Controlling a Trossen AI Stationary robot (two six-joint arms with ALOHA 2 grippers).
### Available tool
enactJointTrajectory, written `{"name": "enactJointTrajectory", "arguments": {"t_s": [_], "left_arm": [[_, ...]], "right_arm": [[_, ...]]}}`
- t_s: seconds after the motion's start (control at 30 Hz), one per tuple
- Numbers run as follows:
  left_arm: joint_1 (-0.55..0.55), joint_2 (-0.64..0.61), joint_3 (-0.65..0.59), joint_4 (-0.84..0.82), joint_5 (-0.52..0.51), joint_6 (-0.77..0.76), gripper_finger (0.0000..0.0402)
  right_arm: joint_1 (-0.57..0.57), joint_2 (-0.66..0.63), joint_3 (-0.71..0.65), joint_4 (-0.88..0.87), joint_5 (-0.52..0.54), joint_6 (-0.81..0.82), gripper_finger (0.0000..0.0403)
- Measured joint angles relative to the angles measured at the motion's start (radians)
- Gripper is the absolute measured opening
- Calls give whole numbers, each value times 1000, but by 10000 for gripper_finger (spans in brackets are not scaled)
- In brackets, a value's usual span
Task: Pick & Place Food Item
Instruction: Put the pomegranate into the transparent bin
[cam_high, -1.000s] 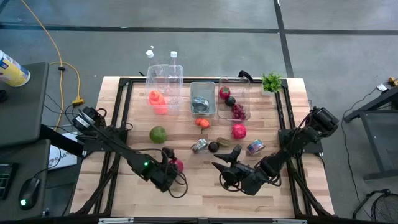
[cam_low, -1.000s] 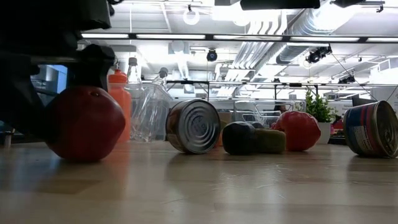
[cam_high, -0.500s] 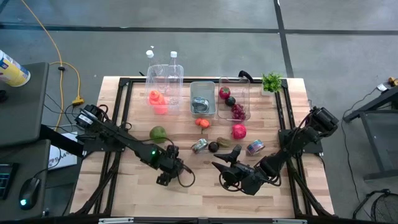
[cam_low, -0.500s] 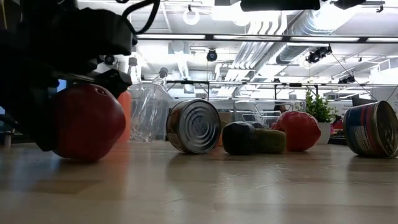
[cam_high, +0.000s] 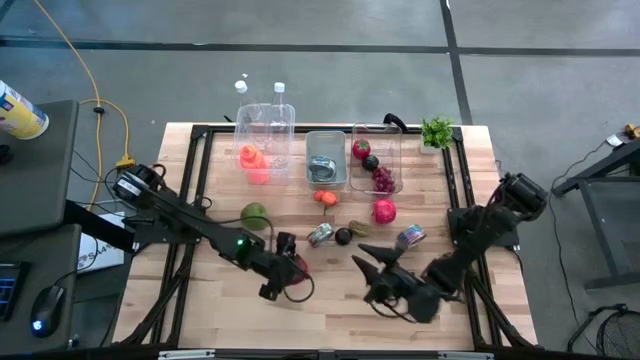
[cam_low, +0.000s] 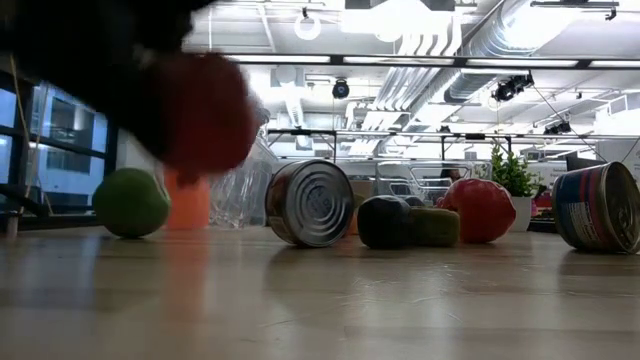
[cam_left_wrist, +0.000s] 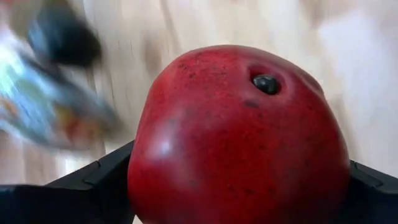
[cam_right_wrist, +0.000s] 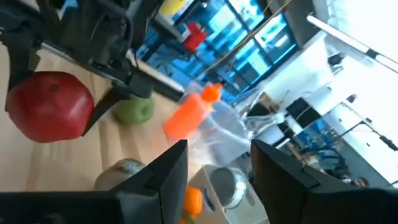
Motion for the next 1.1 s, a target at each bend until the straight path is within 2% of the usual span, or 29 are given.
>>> {"name": "enactJointTrajectory", "arguments": {"t_s": [0.1, 0.17, 0.43, 0.6, 0.87, 1.1], "left_arm": [[-7, -37, 0, 98, -13, 41, 338], [-6, -63, 0, 166, -8, 48, 338], [-1, -101, 2, 472, 89, 118, 338], [5, -101, 2, 586, 142, 147, 338], [14, -100, 2, 629, 186, 109, 338], [13, -100, 2, 633, 194, 96, 338]], "right_arm": [[63, 0, 0, 149, 28, -127, 164], [98, -1, 1, 200, -15, -151, 164], [151, 0, 1, 237, -390, -154, 164], [137, 0, 1, 254, -414, -256, 164], [131, 0, 0, 229, -475, -228, 164], [131, 0, 0, 237, -466, -261, 164]]}}
